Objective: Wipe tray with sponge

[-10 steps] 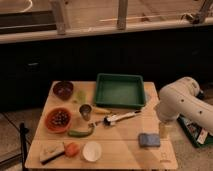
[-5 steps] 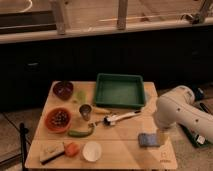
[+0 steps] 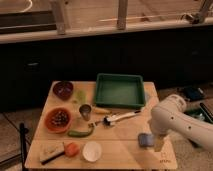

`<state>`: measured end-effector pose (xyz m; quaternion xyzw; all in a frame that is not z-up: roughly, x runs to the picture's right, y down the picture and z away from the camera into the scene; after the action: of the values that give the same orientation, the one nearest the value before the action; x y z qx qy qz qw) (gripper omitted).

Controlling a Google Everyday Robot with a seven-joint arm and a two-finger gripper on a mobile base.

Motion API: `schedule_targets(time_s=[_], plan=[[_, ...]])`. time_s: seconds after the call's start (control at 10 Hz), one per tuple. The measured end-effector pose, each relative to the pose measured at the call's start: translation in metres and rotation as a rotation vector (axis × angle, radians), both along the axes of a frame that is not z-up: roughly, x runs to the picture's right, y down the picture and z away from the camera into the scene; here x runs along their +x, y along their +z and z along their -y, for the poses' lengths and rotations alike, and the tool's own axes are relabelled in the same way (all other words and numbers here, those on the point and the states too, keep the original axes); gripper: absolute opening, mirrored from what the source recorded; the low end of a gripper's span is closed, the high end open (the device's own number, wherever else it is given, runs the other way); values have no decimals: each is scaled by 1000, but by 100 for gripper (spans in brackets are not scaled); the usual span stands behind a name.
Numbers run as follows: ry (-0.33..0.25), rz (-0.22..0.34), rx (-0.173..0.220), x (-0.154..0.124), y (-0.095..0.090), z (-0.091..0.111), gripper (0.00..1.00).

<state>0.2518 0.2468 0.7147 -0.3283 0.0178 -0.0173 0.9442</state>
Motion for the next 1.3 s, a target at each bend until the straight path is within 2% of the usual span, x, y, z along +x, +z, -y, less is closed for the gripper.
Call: schedule_targets(time_s=[0.2,0.5,1.3], plan=[[-6,14,-9,0,10,-12,80],[-21,36,-24,-5,15,-24,80],[-69,96,-43,-12,27,-41,80]])
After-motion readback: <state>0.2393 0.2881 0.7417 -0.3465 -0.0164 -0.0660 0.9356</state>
